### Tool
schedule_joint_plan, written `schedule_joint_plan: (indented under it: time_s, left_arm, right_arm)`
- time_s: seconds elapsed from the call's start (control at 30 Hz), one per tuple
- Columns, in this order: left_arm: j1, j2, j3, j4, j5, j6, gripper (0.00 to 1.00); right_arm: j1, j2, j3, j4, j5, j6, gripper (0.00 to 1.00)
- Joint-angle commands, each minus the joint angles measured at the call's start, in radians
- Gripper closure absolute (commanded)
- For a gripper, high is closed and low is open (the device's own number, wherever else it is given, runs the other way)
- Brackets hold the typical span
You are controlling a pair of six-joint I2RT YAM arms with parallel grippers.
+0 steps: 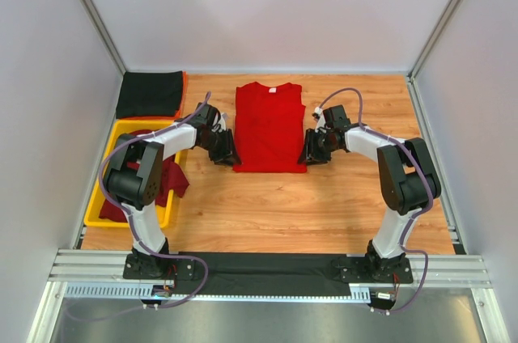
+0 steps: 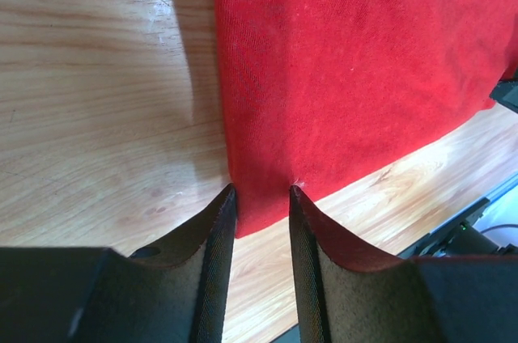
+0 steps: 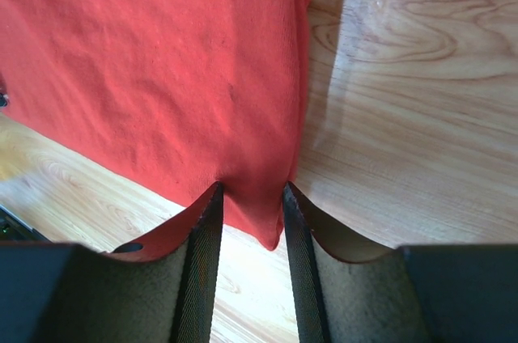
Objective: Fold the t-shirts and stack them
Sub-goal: Fold the tshirt
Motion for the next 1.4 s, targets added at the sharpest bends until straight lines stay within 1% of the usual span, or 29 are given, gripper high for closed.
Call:
schedule_joint_plan:
  time_s: [0.0,0.07,0.13,0.17,0.2,0.23,0.27,0.3,0.33,0.37,0.5,0.53,0.6,0.7,0.93,1.23,1.37]
  left_arm:
    - [-0.004,-0.017,0.024,0.019,0.001,-0.015,0.61]
    - [-0.004,-0.020,0.026,0.020,0.003,-0.019,0.62]
    - [-0.004,-0.018,0.027,0.020,0.006,-0.021,0.64]
    - [-0.004,-0.017,0.027,0.020,0.006,-0.021,0.69]
    - [-0.004,-0.015,0.027,0.019,0.006,-0.024,0.72]
    - [-0.004,-0.012,0.027,0.020,0.010,-0.025,0.76]
    - [-0.004,-0.011,0.029,0.017,0.009,-0.024,0.85]
    - [-0.004,-0.009,0.029,0.014,0.012,-0.027,0.91]
    - [-0.004,-0.009,0.029,0.009,0.012,-0.028,0.96]
    - [-0.004,-0.014,0.030,0.005,0.012,-0.028,1.00]
    - [-0.010,-0.055,0.027,-0.041,-0.019,-0.036,1.00]
    - [-0.015,-0.064,0.023,-0.046,-0.046,-0.036,1.00]
    - [-0.015,-0.075,-0.003,-0.044,-0.051,-0.042,1.00]
    - [-0.016,-0.074,-0.037,-0.034,-0.057,-0.047,1.00]
    - [-0.024,-0.071,-0.080,-0.027,-0.069,-0.059,1.00]
    - [-0.033,-0.063,-0.125,-0.020,-0.083,-0.061,1.00]
    - [-0.041,-0.074,-0.146,-0.036,-0.100,-0.067,1.00]
  right_arm:
    - [-0.004,-0.035,0.016,0.049,-0.002,0.018,0.63]
    - [-0.004,-0.035,0.010,0.055,-0.002,0.029,0.63]
    - [-0.004,-0.041,-0.008,0.067,-0.004,0.035,0.68]
    - [-0.004,-0.046,-0.015,0.079,-0.002,0.040,0.70]
    - [-0.004,-0.049,-0.021,0.081,0.007,0.046,0.77]
    - [-0.004,-0.055,-0.024,0.082,0.011,0.047,0.81]
    - [-0.004,-0.058,-0.029,0.079,0.017,0.047,0.85]
    - [-0.004,-0.066,-0.030,0.076,0.028,0.046,0.94]
    - [-0.005,-0.070,-0.029,0.072,0.033,0.044,0.99]
    - [-0.004,-0.078,-0.027,0.058,0.036,0.046,1.00]
    - [-0.002,-0.135,-0.047,0.043,0.047,0.041,1.00]
    - [-0.002,-0.147,-0.062,0.046,0.047,0.040,1.00]
    - [-0.004,-0.167,-0.111,0.070,0.051,0.043,1.00]
    - [-0.002,-0.156,-0.157,0.102,0.054,0.041,1.00]
    - [-0.002,-0.126,-0.188,0.133,0.059,0.047,1.00]
    - [-0.001,-0.139,-0.197,0.116,0.076,0.047,1.00]
    - [0.012,-0.165,-0.231,0.089,0.125,0.053,1.00]
